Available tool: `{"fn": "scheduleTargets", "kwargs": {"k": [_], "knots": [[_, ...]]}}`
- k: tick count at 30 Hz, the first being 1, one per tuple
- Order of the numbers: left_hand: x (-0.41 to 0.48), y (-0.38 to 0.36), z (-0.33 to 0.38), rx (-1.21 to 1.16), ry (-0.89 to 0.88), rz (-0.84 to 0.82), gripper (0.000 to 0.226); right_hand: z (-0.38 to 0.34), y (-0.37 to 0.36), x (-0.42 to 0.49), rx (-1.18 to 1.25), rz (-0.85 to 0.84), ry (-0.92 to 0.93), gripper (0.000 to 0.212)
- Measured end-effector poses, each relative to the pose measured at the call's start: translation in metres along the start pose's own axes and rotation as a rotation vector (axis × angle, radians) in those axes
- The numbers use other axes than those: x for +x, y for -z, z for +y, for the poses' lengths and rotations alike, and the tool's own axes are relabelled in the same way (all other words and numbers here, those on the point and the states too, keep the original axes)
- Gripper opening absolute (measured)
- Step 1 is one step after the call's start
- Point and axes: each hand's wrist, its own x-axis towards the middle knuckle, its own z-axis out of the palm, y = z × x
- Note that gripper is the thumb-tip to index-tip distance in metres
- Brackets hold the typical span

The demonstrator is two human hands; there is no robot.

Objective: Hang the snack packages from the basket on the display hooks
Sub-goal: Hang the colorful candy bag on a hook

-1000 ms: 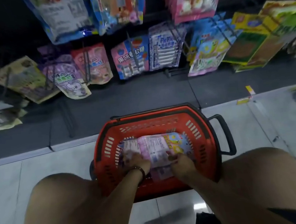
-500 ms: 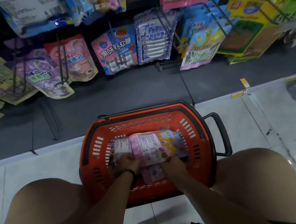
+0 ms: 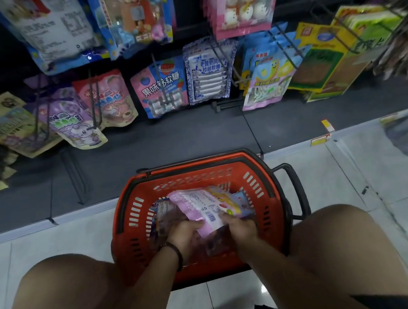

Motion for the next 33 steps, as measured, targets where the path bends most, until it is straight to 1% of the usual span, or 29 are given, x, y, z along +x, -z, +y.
{"fn": "scheduleTargets", "kwargs": {"k": [1, 2, 5, 7, 8, 11, 12, 14, 16, 17, 19, 21, 22, 24, 25, 26, 28, 29, 30, 32, 33], "knots": [[-0.012, -0.003, 0.0, -0.02, -0.019, -0.054, 0.031, -0.005, -0.001, -0.006, 0.056, -0.021, -0.007, 0.064], [-0.021, -0.002, -0.001, -0.03, -0.042, -0.099, 0.033, -0.009, -0.002, -0.012, 0.118, -0.056, -0.017, 0.063], [-0.054, -0.001, -0.002, 0.075, -0.132, -0.199, 0.045, -0.026, -0.003, -0.036, 0.276, -0.146, -0.028, 0.042], [-0.074, 0.0, -0.008, 0.135, -0.165, -0.223, 0.057, -0.033, 0.002, -0.047, 0.303, -0.196, -0.001, 0.033], [-0.085, 0.0, -0.009, 0.134, -0.186, -0.209, 0.056, -0.035, 0.004, -0.054, 0.303, -0.231, 0.028, 0.033], [-0.114, 0.004, -0.008, -0.002, -0.251, -0.128, 0.034, -0.039, 0.014, -0.077, 0.278, -0.289, 0.139, 0.037], [-0.122, 0.008, -0.004, -0.067, -0.273, -0.095, 0.033, -0.041, 0.017, -0.085, 0.258, -0.316, 0.181, 0.037], [-0.137, 0.016, 0.007, -0.134, -0.357, -0.046, 0.039, -0.05, 0.025, -0.104, 0.217, -0.421, 0.245, 0.033], [-0.157, 0.022, 0.021, -0.078, -0.469, -0.023, 0.049, -0.063, 0.032, -0.127, 0.177, -0.535, 0.298, 0.029], [-0.167, 0.024, 0.027, -0.024, -0.524, -0.017, 0.047, -0.069, 0.034, -0.138, 0.149, -0.566, 0.325, 0.028], [-0.184, 0.023, 0.037, 0.081, -0.611, -0.017, 0.032, -0.084, 0.036, -0.158, 0.083, -0.592, 0.398, 0.025], [-0.197, 0.021, 0.045, 0.156, -0.708, -0.034, 0.022, -0.098, 0.036, -0.174, 0.033, -0.593, 0.473, 0.009], [-0.201, 0.02, 0.048, 0.188, -0.767, -0.024, 0.018, -0.104, 0.036, -0.18, 0.017, -0.584, 0.52, 0.01], [-0.21, 0.014, 0.056, 0.25, -0.878, 0.034, 0.017, -0.115, 0.034, -0.192, -0.005, -0.547, 0.608, 0.019], [-0.214, 0.011, 0.059, 0.272, -0.926, 0.087, 0.023, -0.119, 0.033, -0.199, -0.01, -0.523, 0.658, 0.02], [-0.219, 0.006, 0.063, 0.319, -0.972, 0.19, 0.033, -0.123, 0.031, -0.204, -0.028, -0.491, 0.719, 0.019], [-0.233, -0.006, 0.069, 0.491, -1.119, 0.479, 0.051, -0.131, 0.024, -0.216, -0.032, -0.444, 0.82, 0.014], [-0.24, -0.014, 0.073, 0.546, -1.18, 0.507, 0.053, -0.135, 0.02, -0.223, -0.011, -0.442, 0.851, 0.009], [-0.249, -0.022, 0.076, 0.55, -1.197, 0.43, 0.053, -0.138, 0.015, -0.229, -0.006, -0.452, 0.888, 0.007], [-0.265, -0.042, 0.082, 0.446, -1.122, 0.188, 0.06, -0.142, 0.003, -0.244, -0.06, -0.481, 0.992, 0.023], [-0.271, -0.051, 0.086, 0.383, -1.092, 0.102, 0.062, -0.142, -0.003, -0.252, -0.125, -0.506, 1.055, 0.033]]}}
